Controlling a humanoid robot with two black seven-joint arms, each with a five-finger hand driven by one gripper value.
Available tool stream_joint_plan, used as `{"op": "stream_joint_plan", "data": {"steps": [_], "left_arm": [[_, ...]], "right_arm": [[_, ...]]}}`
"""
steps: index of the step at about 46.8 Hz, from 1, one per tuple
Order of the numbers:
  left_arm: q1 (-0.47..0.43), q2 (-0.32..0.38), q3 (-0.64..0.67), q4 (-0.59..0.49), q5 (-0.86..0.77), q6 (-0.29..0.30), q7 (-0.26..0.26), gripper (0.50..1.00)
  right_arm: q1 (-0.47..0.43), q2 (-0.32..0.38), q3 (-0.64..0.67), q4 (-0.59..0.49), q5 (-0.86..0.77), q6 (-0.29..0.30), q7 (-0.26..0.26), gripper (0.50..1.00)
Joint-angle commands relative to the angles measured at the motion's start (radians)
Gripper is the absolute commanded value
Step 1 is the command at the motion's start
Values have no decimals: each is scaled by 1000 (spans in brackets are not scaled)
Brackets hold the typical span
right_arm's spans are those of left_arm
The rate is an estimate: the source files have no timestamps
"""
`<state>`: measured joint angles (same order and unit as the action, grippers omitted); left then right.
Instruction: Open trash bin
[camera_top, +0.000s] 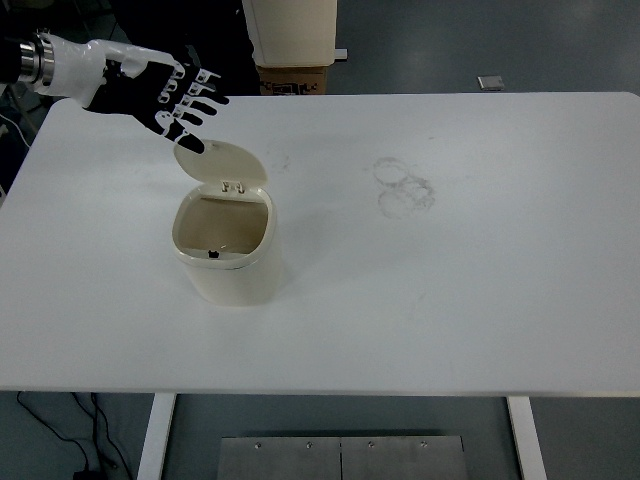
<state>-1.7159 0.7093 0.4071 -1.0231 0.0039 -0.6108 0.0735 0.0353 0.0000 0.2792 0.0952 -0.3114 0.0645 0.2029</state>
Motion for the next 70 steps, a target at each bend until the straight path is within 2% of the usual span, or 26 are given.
{"op": "stream_joint_plan", "data": {"steps": [1, 6, 13, 20, 26, 29, 33, 40, 41, 45, 50, 52, 53, 60, 70], "left_arm": [[61, 18, -72, 78, -22, 0, 0, 1000], [143, 61, -181, 170, -27, 0, -3, 1000], [294, 64, -356, 279, -28, 0, -6, 1000], [442, 65, -539, 319, -28, 0, -6, 1000], [536, 61, -678, 365, -30, 0, -11, 1000], [582, 52, -743, 402, -41, 0, -35, 1000], [636, 45, -817, 437, -59, 39, -78, 1000], [690, -31, -867, 495, -61, 85, -147, 1000], [711, -60, -876, 542, -62, 101, -185, 1000], [745, -108, -886, 607, -62, 117, -248, 1000], [800, -136, -922, 635, -62, 120, -322, 1000], [814, -137, -935, 637, -64, 120, -334, 1000], [849, -146, -980, 637, -64, 120, -360, 1000], [910, -178, -1077, 637, -64, 120, -374, 1000], [940, -195, -1087, 637, -90, 120, -376, 1000]], "right_arm": [[0, 0, 0, 0, 0, 0, 0, 991], [0, 0, 0, 0, 0, 0, 0, 991], [0, 0, 0, 0, 0, 0, 0, 991], [0, 0, -2, 0, 0, 0, 0, 991], [0, 0, 0, 0, 0, 0, 0, 991], [0, 0, 0, 0, 0, 0, 0, 991], [0, 0, 0, 0, 0, 0, 0, 991], [0, 0, 0, 0, 0, 0, 0, 991], [0, 0, 0, 0, 0, 0, 0, 991], [0, 0, 0, 0, 0, 0, 0, 991], [0, 0, 0, 0, 0, 0, 0, 991], [0, 0, 0, 0, 0, 0, 0, 991], [0, 0, 0, 0, 0, 0, 0, 991], [0, 0, 0, 0, 0, 0, 0, 991], [0, 0, 0, 0, 0, 0, 0, 991]]}}
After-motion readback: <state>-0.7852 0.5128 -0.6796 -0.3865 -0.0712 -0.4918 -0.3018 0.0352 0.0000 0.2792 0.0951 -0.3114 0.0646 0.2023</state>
